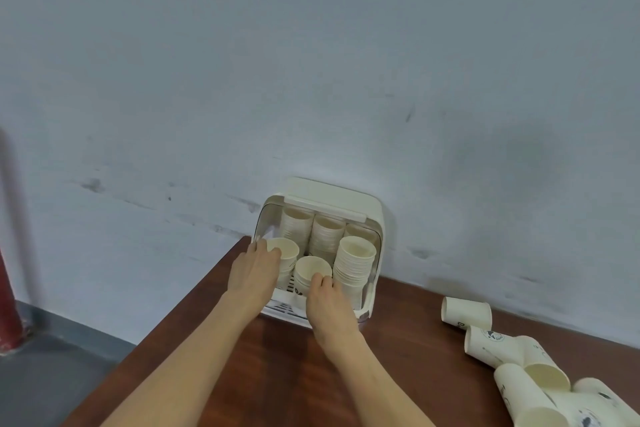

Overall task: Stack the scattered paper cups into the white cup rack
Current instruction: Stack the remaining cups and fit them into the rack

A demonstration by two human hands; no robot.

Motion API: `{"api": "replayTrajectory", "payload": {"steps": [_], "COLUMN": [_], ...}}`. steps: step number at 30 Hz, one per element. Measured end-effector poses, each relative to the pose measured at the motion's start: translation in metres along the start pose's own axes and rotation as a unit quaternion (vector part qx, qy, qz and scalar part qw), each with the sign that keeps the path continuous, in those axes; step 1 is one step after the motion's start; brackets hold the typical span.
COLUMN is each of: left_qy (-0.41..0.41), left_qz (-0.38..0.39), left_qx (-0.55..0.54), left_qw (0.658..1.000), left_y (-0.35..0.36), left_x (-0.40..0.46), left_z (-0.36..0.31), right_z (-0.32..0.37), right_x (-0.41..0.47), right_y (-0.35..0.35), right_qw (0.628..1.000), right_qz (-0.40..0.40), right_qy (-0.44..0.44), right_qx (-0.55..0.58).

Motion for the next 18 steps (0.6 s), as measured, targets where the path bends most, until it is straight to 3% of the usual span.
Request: {"api": "replayTrajectory", "payload": {"steps": [7, 11, 15, 18], "left_qy": [0.027, 0.03, 0.03, 0.093], "left_qz": [0.071, 0.071, 0.005, -0.043], "left_qx": [0.052, 0.058, 0.034, 0.028], "left_qw": [0.996, 0.995, 0.999, 0.994], "left_y": [0.013, 0.011, -0.005, -0.019], "left_x": [-0.004, -0.006, -0.021, -0.04], "left_z": [-0.007, -0.013, -0.025, -0.042], "right_z": [-0.002, -0.005, -0.008, -0.011], "right_x": [0.001, -0.001, -0.008, -0.018], "right_y": [0.001, 0.001, -0.011, -0.022], "right_qw": [1.0, 0.997, 0.994, 0.991], "right_qz": [0.002, 0.028, 0.029, 0.018], "right_qy": [0.023, 0.049, 0.024, 0.011], "right_qx": [0.011, 0.053, 0.103, 0.132]}}
Point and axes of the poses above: each hand's wrist, its own x-axis towards the middle knuckle, its own y-axis out of the palm, z = x × y, the point moved 8 cm from there along x, towards the middle knuckle, and after that the axes turned 11 degrees about y, right-handed, at the moved point
